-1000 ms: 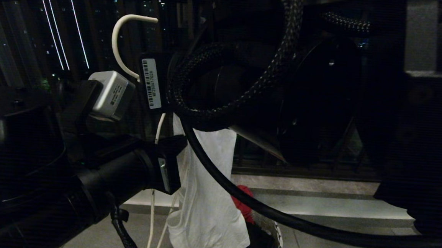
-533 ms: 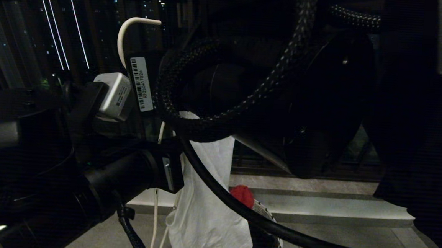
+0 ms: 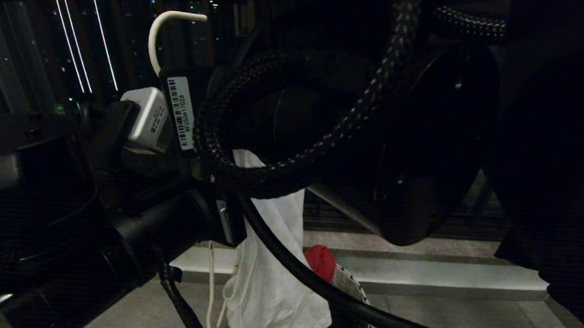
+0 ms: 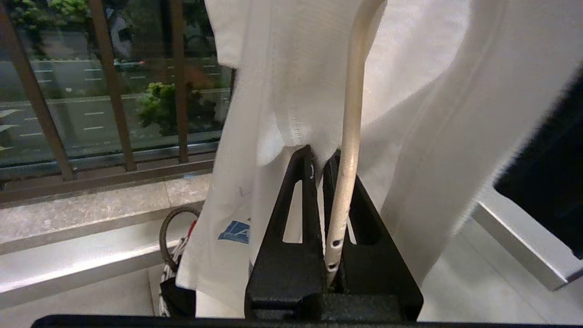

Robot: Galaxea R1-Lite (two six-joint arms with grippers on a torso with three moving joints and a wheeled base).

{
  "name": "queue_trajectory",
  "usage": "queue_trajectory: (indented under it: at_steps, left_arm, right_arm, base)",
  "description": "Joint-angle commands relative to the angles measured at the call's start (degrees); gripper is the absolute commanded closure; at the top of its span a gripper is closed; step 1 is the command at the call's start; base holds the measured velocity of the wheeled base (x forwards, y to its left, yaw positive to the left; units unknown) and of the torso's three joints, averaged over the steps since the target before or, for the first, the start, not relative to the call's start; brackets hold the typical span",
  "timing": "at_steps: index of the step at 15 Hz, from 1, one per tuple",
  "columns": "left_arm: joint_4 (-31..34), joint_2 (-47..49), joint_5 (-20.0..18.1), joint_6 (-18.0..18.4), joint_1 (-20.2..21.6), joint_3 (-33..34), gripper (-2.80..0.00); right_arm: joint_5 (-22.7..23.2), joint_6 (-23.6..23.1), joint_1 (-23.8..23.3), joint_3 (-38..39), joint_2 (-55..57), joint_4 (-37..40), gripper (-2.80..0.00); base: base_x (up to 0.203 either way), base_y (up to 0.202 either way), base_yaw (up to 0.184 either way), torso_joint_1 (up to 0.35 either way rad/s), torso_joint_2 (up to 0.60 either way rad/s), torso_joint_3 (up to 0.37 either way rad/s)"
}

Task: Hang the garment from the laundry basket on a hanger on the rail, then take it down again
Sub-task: Hang the clothes on the clothes rack

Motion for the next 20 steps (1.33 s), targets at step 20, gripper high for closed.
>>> queue_trajectory:
  at_steps: [20]
  left_arm:
    - [-2.4,-0.92,-0.31,-0.13,3.2,0.04,0.0]
  right_arm:
    - [-2.36,0.41,-4.99,5.45,-7.13,-0.09,-2.8]
  base:
    - [0.0,0.0,0.0,0.0,0.0,0.0]
